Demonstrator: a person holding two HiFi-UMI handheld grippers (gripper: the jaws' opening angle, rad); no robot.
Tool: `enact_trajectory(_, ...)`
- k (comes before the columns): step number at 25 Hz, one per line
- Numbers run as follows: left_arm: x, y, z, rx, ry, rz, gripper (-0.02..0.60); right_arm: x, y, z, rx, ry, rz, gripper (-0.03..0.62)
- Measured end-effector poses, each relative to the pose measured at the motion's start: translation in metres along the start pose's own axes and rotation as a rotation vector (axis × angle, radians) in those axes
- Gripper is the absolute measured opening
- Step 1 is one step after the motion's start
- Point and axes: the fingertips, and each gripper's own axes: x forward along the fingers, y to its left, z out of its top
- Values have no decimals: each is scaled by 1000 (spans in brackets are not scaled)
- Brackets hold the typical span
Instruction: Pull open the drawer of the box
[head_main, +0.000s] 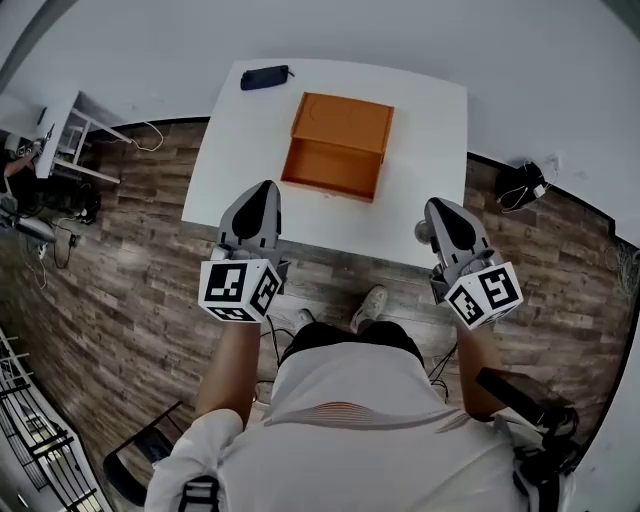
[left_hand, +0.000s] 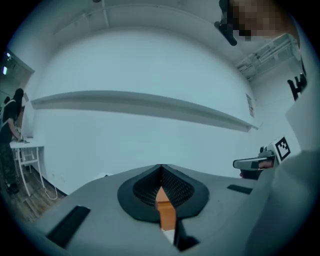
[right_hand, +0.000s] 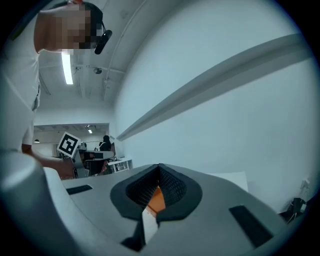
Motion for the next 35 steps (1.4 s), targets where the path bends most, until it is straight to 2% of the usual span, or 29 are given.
enact_trajectory(5,-36,1,32,50,-85,-63,11,-12,32,20,-41,-49,-41,3)
enact_trajectory(12,-117,29,32,38,-87,-181,11,-35,120,39,-94,-105,-118,3)
enact_trajectory(17,-175,55,51,16,-136,-207,11,-50,185,45,-134,-115,-156,3)
enact_trajectory(22,-207,64,68,19,-165,-213,11,-56,230,57,-171,-124,-137,3)
enact_trajectory(28,-213,52,77,7,-195,-222,11,-69,243,68,-191,-145,-126,3)
enact_trajectory(35,-214,15,68,-12,-177,-229,11,-96,230,70,-196,-141,-127,3)
